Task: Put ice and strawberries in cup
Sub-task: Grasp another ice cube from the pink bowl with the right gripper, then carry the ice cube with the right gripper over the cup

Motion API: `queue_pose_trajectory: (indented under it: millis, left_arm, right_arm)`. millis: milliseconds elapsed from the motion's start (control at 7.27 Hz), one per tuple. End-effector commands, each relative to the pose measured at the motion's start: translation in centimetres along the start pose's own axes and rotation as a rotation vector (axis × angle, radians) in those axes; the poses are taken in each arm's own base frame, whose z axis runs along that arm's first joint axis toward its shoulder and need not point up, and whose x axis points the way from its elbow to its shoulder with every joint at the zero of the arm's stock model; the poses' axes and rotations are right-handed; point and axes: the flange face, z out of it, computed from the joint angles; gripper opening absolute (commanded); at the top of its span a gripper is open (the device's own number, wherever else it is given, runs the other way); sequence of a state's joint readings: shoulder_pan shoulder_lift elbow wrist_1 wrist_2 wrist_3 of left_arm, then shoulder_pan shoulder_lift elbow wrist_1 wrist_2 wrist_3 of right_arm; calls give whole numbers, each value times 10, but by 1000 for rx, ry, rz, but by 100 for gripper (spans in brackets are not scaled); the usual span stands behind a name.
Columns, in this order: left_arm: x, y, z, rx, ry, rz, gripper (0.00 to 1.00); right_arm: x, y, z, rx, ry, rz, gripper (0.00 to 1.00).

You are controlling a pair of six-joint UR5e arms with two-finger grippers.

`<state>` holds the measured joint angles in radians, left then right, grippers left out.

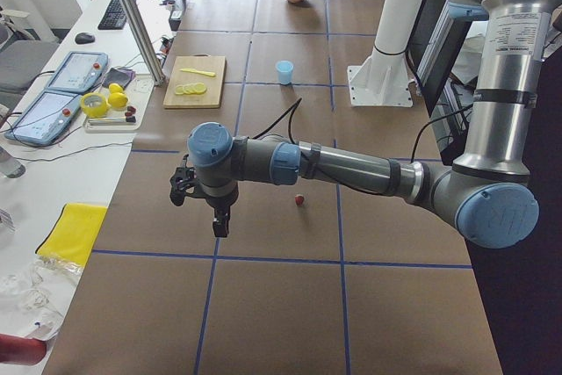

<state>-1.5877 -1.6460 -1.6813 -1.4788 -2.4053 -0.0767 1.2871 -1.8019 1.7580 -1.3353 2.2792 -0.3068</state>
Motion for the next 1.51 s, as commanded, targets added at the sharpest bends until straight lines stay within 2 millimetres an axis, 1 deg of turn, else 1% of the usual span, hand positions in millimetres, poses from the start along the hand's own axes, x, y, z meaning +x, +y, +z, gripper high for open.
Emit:
queue_pose_trajectory:
  millis: [0, 138, 275, 412, 550, 688, 825, 962, 1100, 1238, 1375]
  left_arm:
    - [0, 0, 0, 0, 0, 0, 100]
    - [0, 0, 0, 0, 0, 0, 100]
    - [0, 0, 0, -1, 0, -1, 100]
    - [-1, 1, 1, -3, 0, -5, 100]
    - [-2, 1, 2, -4, 0, -6, 100]
    - [-2, 1, 2, -4, 0, -6, 100]
    - [-2, 1, 2, -4, 0, -6, 100]
    - [-2, 0, 3, -6, 0, -6, 100]
    - [-2, 0, 3, -6, 0, -15, 100]
    - [-1, 0, 3, -7, 0, -17, 100]
    - [-2, 0, 6, -13, -1, -19, 100]
  right_arm:
    - [-35, -30, -62, 41, -17, 13, 0]
    - [-51, -78, -97, 61, -28, 10, 0]
    - [-62, -131, -126, 73, -40, 49, 0]
    - [-82, -169, -142, 79, -51, 88, 0]
    - [-110, -200, -146, 91, -86, 122, 0]
    - [-155, -245, -153, 103, -116, 199, 0]
    - [-205, -281, -153, 97, -152, 265, 0]
    - [-262, -309, -142, 71, -181, 320, 0]
    - [-327, -334, -131, 58, -172, 392, 0]
    - [-391, -352, -117, 60, -149, 449, 0]
    - [-444, -362, -99, 61, -124, 490, 0]
